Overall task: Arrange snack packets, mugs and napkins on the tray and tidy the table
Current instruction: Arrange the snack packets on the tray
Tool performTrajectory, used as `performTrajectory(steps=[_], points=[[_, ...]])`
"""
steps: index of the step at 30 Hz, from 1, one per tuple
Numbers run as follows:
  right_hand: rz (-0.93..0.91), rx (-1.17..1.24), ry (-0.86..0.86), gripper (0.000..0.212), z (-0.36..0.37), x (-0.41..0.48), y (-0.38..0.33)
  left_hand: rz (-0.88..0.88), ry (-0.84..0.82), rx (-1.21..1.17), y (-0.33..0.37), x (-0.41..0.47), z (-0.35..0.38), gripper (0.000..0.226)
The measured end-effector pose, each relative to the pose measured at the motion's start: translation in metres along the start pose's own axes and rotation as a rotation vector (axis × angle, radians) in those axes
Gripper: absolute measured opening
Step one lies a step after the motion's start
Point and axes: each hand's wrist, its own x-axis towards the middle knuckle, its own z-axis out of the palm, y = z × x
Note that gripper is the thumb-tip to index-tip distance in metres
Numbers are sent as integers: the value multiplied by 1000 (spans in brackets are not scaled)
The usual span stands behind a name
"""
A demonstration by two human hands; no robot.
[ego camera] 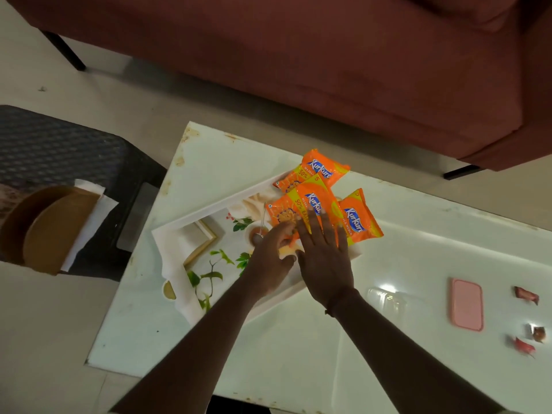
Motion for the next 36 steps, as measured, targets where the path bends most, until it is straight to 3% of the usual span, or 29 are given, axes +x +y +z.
performTrajectory(steps=[4, 11, 17, 24, 36], points=[[-21, 8, 33, 72, 3, -26, -10, 41, 110, 78, -1, -35, -19, 55], [-42, 196, 61, 72, -6, -59, -62, 196, 355, 681, -22, -112, -69, 51], [-18, 375, 50, 78, -33, -53, -123, 92, 493, 844, -46, -151, -133, 60], [7, 444, 8, 79, -74, -36, -197, 121, 443, 901, -30, -168, -209, 62], [213, 454, 11, 78, -167, -69, -290, 206, 222, 994, 22, -238, -305, 67]])
